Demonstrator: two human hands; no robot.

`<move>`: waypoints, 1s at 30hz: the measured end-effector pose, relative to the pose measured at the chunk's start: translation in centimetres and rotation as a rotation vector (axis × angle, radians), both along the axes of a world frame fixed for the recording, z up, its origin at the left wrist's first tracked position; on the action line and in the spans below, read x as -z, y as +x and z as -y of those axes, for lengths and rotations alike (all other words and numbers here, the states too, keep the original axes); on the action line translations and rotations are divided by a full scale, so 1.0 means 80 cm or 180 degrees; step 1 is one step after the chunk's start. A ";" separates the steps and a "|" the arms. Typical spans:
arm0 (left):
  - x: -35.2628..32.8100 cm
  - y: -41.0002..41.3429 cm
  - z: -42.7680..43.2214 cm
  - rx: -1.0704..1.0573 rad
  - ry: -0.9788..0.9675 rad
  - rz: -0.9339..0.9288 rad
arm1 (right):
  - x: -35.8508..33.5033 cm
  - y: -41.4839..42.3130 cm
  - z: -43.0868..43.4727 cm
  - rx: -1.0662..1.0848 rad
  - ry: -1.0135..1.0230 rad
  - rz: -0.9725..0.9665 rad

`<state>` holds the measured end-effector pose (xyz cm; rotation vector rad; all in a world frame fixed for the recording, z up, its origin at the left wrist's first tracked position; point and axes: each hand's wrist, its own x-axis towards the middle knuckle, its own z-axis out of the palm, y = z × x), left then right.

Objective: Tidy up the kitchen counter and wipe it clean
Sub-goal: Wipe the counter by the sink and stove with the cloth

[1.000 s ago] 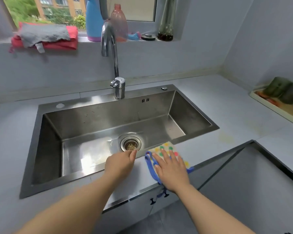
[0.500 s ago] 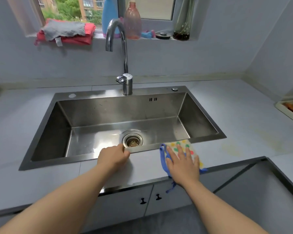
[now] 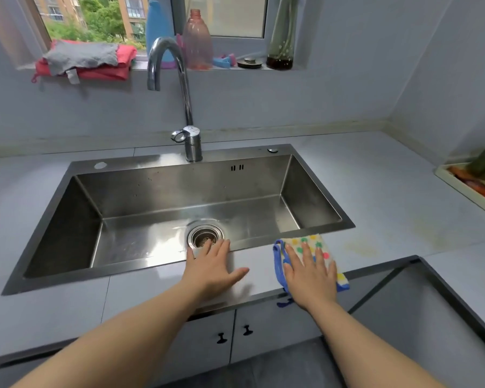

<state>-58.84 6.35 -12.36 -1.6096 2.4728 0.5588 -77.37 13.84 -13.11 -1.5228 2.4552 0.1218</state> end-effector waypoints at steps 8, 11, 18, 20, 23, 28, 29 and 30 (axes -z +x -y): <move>-0.005 0.009 -0.001 0.0741 0.0055 0.0919 | 0.003 0.033 0.000 -0.0734 -0.0071 0.0169; -0.002 0.013 0.000 0.0703 0.0036 0.0873 | 0.001 -0.003 -0.004 -0.0119 -0.0032 0.0089; -0.001 0.015 -0.001 0.0682 -0.0057 0.0794 | 0.003 0.059 0.000 -0.0768 -0.0110 0.0179; -0.003 0.015 -0.001 0.0705 -0.0067 0.0789 | 0.003 0.031 0.004 -0.0828 -0.0079 0.0115; -0.002 0.014 -0.001 0.0693 -0.0072 0.0744 | -0.001 -0.012 0.006 -0.0195 -0.0014 0.0080; 0.001 0.017 -0.002 0.0681 -0.0133 0.0739 | 0.001 0.051 0.005 -0.0438 -0.0180 0.0157; 0.001 0.018 -0.002 0.0677 -0.0137 0.0742 | 0.003 0.061 0.005 -0.0688 -0.0166 0.0174; 0.000 0.017 -0.003 0.0675 -0.0133 0.0745 | 0.002 0.060 0.006 -0.0869 -0.0128 0.0172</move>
